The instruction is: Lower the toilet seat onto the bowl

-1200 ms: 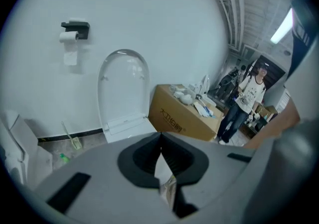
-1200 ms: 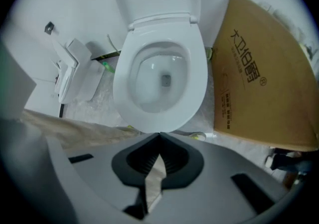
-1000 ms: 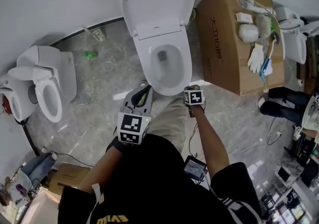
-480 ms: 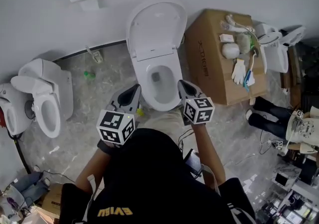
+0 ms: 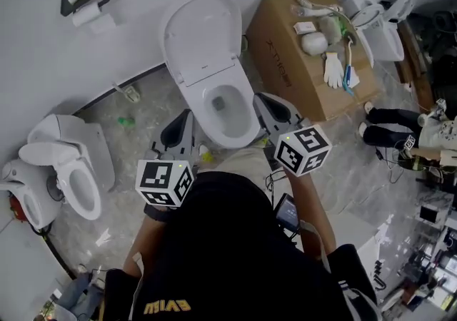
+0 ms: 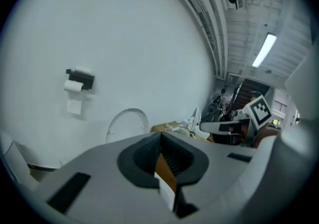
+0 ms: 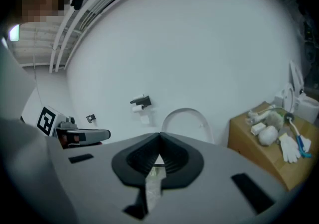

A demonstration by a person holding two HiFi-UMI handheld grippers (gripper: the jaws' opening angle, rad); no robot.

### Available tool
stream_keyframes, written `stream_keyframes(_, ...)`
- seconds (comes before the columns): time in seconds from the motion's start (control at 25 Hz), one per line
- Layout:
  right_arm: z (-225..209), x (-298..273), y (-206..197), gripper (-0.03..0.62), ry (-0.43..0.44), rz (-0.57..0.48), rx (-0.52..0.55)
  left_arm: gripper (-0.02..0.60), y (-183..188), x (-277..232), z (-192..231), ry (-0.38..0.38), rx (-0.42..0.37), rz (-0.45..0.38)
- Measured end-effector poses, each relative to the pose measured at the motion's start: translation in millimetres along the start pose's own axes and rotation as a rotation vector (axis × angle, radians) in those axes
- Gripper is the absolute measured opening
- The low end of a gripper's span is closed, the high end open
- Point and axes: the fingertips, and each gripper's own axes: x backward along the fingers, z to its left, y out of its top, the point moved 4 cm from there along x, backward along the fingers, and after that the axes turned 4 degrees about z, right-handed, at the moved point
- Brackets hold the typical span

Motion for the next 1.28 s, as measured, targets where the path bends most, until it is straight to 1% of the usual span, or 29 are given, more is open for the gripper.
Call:
stream_keyframes(0.16,4,5,7,-0.006,-0.019,-0.028,0.062,0.011,1,-1,3,0.012,-0.074,-0.021)
stream_keyframes(0.28,3,10,12,-0.006,0.015,-0.045,0.089,0.011,2,-4,3,0.020,-0.119,-0.046)
stream_keyframes(0.44,4,31,26,-0.006,0.048,-0.080,0.165,0.011,9,-4,-17,0.012,-0.213,-0.076)
stream_keyframes(0.52,3,42,29,-0.006,0.048,-0.089,0.179,0.012,7,-6,-28,-0.005,-0.238,-0.072)
stream_keyframes(0.68,7,46,28,-0.006,0.050,-0.092,0.188,0.011,-3,-8,-36,-0.019,-0.226,-0.057)
stream_keyframes(0.88,17,35,20,-0.006,0.064,-0.067,0.238,0.012,-7,-7,-31,-0.011,-0.219,-0.053)
stream_keyframes(1.08,22,34,18,-0.006,0.071,-0.055,0.256,0.012,-3,-3,-34,-0.007,-0.232,-0.078)
stream_keyframes(1.2,23,37,17,-0.006,0.073,-0.048,0.273,0.012,-13,0,-33,-0.002,-0.207,-0.065)
stream_keyframes(1.28,25,40,13,-0.006,0.060,-0.037,0.283,0.012,-20,2,-32,-0.007,-0.182,-0.052)
